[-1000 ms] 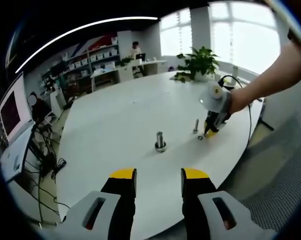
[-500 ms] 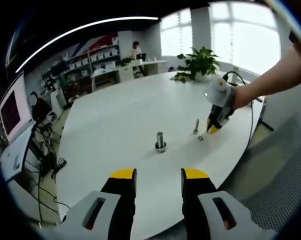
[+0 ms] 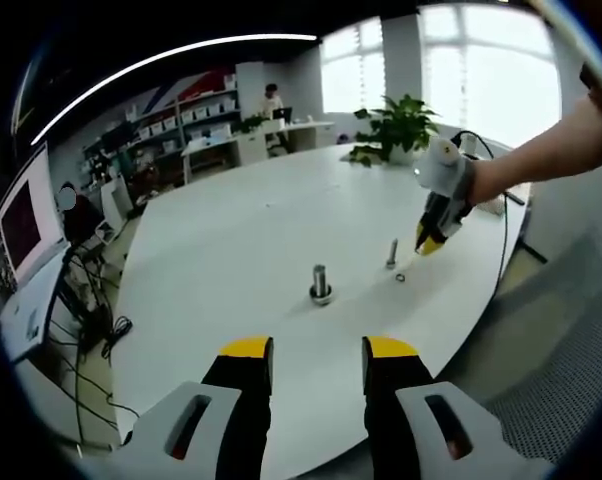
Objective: Place the washer onto the threaded stud by aligning its center hole with the stud, sliding it down to the base, and recovering from edge contact or off-axis alignment until the washer reaches the visible bottom stop.
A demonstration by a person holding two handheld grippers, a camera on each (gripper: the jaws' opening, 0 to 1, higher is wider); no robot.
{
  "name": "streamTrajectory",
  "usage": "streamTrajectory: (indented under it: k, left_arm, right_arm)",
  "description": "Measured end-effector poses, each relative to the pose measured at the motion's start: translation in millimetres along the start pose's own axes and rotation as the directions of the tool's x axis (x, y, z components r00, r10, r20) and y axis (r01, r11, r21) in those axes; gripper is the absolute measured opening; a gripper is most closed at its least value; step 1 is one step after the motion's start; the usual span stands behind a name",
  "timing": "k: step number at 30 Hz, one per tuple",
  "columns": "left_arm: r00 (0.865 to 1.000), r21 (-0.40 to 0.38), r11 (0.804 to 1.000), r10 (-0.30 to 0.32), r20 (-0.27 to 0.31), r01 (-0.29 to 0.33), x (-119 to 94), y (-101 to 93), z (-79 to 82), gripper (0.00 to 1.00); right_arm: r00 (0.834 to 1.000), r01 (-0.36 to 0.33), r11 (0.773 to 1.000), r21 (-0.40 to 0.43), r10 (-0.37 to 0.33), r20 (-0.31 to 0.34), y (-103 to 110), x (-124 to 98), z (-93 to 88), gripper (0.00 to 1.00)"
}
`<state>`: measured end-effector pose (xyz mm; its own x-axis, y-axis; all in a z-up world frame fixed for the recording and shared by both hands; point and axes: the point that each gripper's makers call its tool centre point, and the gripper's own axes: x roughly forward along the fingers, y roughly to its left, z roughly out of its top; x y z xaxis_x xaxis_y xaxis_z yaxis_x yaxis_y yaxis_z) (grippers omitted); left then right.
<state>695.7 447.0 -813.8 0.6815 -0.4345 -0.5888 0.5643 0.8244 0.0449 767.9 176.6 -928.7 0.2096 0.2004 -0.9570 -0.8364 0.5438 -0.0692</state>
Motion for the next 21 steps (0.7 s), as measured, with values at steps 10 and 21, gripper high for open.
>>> streamTrajectory:
  k: [10,21]
  left_arm:
    - [1.0,-0.001,1.0,0.004,-0.002,-0.004,0,1.1,-0.9,0.34]
    - [1.0,0.005,1.0,-0.005,-0.019,0.005,2,-1.0,-3.6,0.34]
  right_arm:
    - [0.998,0.025,1.0,0.012,-0.025,0.052,-10,-15,13.9,0.13]
    - [0.995,0.011,1.0,0.004,-0.011,0.104,-16,-18,33.1,0.13]
